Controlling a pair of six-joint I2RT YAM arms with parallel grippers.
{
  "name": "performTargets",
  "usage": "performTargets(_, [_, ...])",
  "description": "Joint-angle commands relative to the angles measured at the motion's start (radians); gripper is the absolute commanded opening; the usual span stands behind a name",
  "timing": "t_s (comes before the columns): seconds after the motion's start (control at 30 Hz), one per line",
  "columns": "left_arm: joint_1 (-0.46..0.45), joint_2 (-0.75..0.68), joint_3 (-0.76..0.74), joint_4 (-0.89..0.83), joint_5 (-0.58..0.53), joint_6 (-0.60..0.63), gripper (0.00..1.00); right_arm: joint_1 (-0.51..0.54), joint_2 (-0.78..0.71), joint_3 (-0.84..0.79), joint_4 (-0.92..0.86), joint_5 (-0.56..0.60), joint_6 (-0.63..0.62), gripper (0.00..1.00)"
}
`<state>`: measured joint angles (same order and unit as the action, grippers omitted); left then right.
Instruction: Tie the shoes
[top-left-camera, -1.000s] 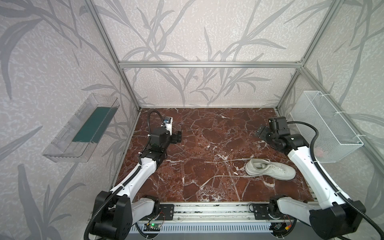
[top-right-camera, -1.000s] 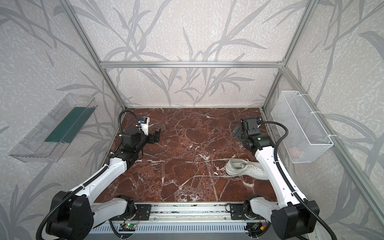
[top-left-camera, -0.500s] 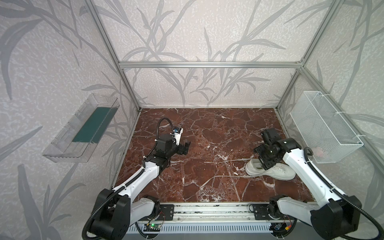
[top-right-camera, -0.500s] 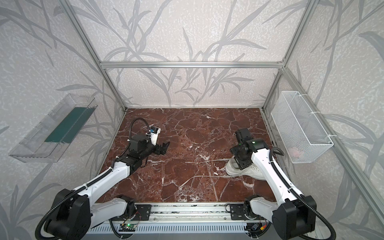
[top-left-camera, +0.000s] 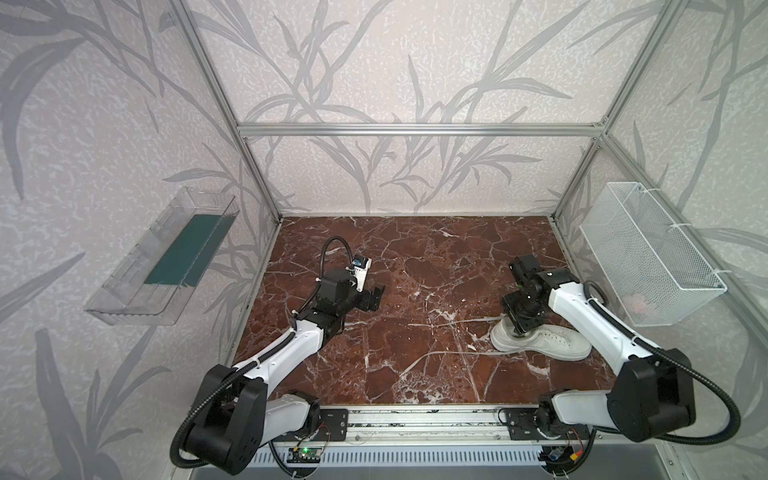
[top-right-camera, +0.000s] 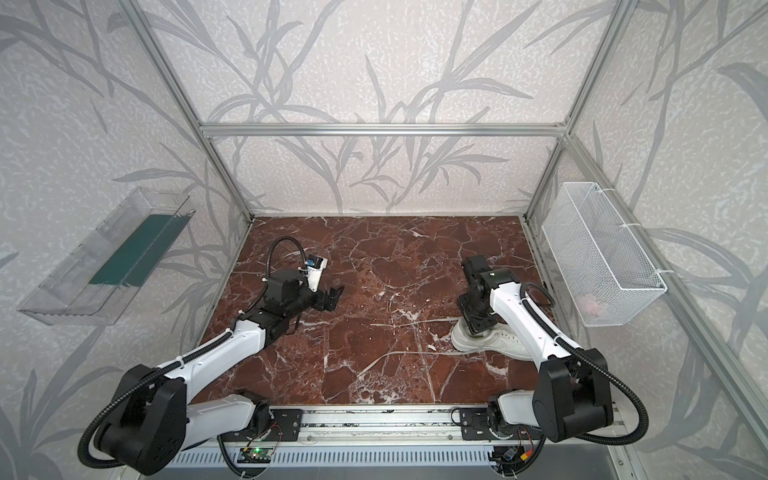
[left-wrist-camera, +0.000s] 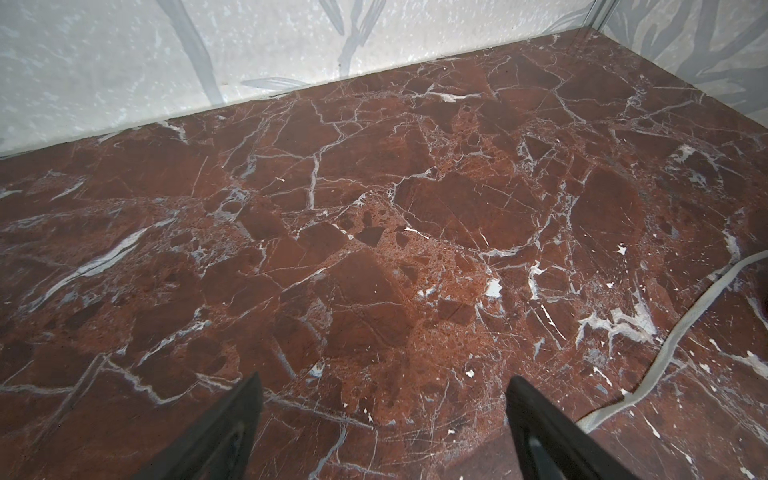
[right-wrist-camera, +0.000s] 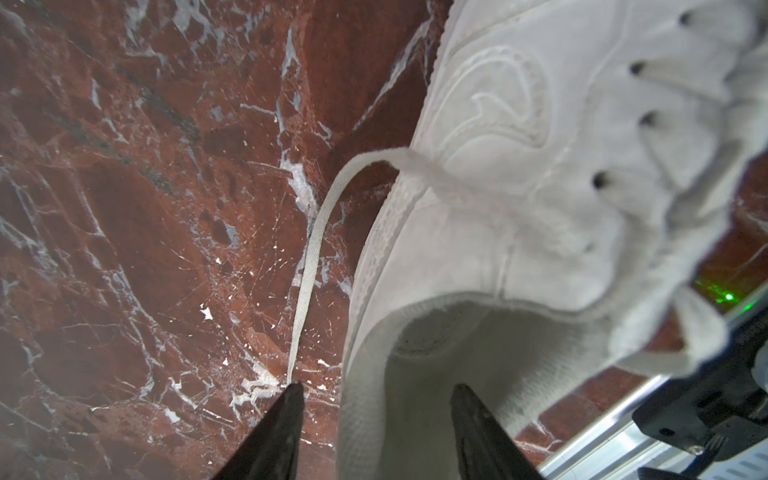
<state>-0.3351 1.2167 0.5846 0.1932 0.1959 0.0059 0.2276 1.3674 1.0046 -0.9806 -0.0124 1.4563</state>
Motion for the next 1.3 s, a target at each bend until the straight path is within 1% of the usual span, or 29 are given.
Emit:
performTargets(0.0, [-0.007,0.009,0.004,0.021,-0.021,0.006,0.93,-0.005,0.031,0.004,0.018,0.034,-0.03,0.53])
performTargets(0.07, [-0.008,0.009,0.006,0.018,-0.03,0.008,0.93,-0.005,0.058,0.009,0.039,0.044,-0.07,0.51])
performTargets(0.13, [-0.008,0.006,0.009,0.016,-0.042,0.014,0.93,-0.006,0.086,0.013,0.053,0.05,-0.111,0.44])
performTargets(0.17, [-0.008,0.005,0.011,0.009,-0.047,0.018,0.93,-0.005,0.099,0.016,0.054,0.049,-0.127,0.4])
performTargets(0.2, [-0.008,0.001,0.014,-0.001,-0.055,0.02,0.93,-0.005,0.113,0.019,0.062,0.042,-0.148,0.32])
performTargets(0.23, [-0.008,-0.003,0.015,-0.009,-0.061,0.021,0.93,-0.005,0.126,0.019,0.082,0.026,-0.179,0.27])
performTargets(0.3, [-0.008,-0.014,0.011,-0.014,-0.071,0.021,0.93,0.002,0.148,0.027,0.121,-0.013,-0.244,0.2])
performTargets(0.33, [-0.008,-0.019,0.008,-0.015,-0.072,0.022,0.93,0.018,0.156,0.04,0.141,-0.018,-0.287,0.18])
performTargets(0.43, [-0.008,-0.032,0.004,-0.022,-0.081,0.02,0.93,0.084,0.198,0.101,0.18,-0.048,-0.429,0.16])
performTargets(0.5, [-0.008,-0.041,0.007,-0.035,-0.086,0.024,0.93,0.128,0.233,0.142,0.179,-0.069,-0.48,0.12])
performTargets(0.67, [-0.009,-0.073,0.015,-0.073,-0.109,0.034,0.93,0.25,0.3,0.223,0.219,-0.141,-0.525,0.11])
performTargets(0.73, [-0.008,-0.086,0.012,-0.084,-0.124,0.031,0.93,0.306,0.347,0.271,0.231,-0.19,-0.56,0.11])
performTargets(0.83, [-0.009,-0.104,0.012,-0.116,-0.137,0.025,0.93,0.376,0.449,0.36,0.213,-0.253,-0.637,0.11])
performTargets(0.93, [-0.008,-0.14,0.013,-0.166,-0.163,0.014,0.93,0.447,0.516,0.442,0.186,-0.286,-0.729,0.12])
performTargets(1.13, [-0.008,-0.239,-0.014,-0.236,-0.227,-0.001,0.93,0.538,0.584,0.528,0.174,-0.438,-0.89,0.15])
performTargets(1.27, [-0.007,-0.272,-0.017,-0.274,-0.25,-0.019,0.94,0.569,0.616,0.562,0.101,-0.452,-0.959,0.16])
